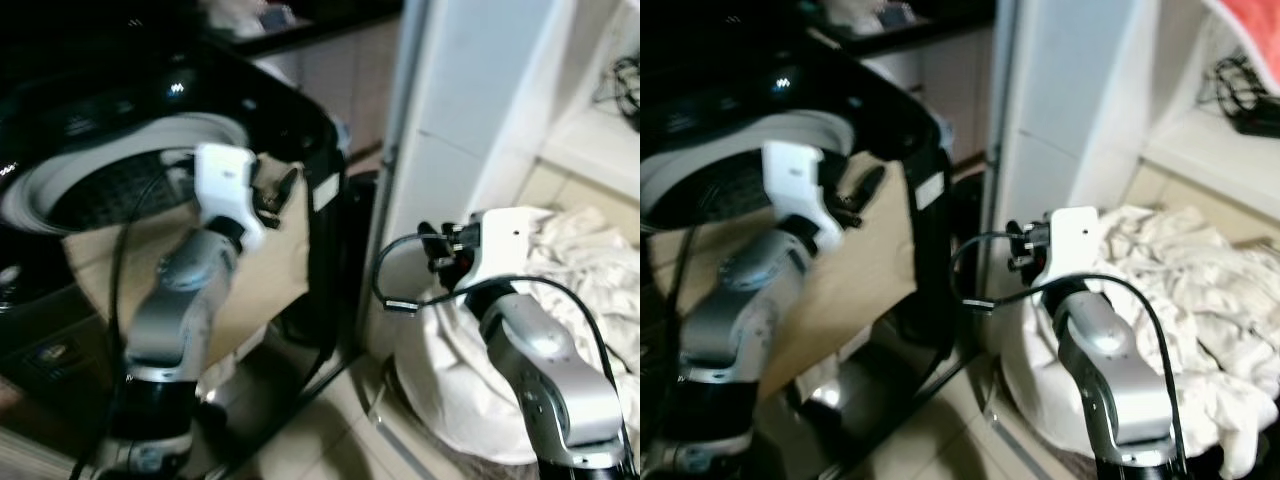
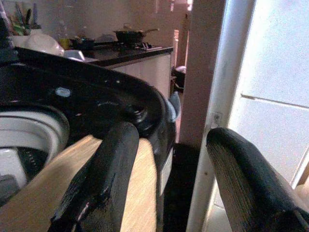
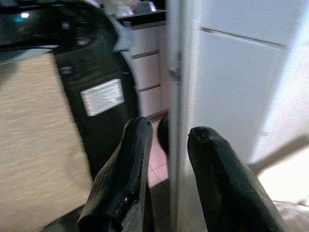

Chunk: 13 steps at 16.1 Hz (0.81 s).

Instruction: Clothes washing

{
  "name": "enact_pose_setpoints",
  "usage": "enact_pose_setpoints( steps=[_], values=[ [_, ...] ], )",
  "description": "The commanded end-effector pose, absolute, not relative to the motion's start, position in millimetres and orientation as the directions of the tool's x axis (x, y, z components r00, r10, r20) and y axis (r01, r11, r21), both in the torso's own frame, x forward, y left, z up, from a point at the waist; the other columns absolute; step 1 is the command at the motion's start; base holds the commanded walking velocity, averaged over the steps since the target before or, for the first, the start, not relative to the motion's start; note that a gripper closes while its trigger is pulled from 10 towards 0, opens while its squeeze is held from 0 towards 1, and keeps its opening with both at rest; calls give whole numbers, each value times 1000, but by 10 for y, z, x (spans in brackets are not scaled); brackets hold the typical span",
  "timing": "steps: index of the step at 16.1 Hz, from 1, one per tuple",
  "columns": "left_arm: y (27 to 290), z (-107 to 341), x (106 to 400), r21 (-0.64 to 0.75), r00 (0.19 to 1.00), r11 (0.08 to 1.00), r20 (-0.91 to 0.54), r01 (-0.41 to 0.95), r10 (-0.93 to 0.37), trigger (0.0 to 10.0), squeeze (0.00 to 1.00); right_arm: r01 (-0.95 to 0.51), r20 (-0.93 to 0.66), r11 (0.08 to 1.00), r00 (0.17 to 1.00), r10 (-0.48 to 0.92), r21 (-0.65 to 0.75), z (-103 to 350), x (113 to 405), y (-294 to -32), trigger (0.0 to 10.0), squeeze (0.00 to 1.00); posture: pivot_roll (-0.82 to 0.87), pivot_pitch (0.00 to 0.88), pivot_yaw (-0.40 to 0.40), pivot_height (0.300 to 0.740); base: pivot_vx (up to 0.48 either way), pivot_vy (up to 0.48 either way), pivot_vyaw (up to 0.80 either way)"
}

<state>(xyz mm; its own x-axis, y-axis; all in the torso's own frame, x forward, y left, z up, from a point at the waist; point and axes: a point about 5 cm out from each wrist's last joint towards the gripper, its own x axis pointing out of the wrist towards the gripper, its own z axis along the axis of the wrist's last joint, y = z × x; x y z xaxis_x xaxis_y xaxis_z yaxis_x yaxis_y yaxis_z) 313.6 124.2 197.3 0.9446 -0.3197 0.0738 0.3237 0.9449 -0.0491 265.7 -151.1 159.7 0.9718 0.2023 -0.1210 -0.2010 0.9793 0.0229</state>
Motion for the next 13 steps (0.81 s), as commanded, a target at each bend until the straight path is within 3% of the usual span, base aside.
enact_pose_setpoints(
  steps=[1,13],
  values=[
    [1158,1991,3129,-46,937,937,73,346,-342,10000,0,-197,-104,980,975,197,14,1633,2646,-1548,10000,0,-101,18,47,740,277,0,0],
    [1127,1955,3124,-55,937,937,62,346,-343,10000,0,-212,-117,977,970,211,3,1635,2655,-1570,10000,0,-109,19,40,740,278,0,0]
  ],
)
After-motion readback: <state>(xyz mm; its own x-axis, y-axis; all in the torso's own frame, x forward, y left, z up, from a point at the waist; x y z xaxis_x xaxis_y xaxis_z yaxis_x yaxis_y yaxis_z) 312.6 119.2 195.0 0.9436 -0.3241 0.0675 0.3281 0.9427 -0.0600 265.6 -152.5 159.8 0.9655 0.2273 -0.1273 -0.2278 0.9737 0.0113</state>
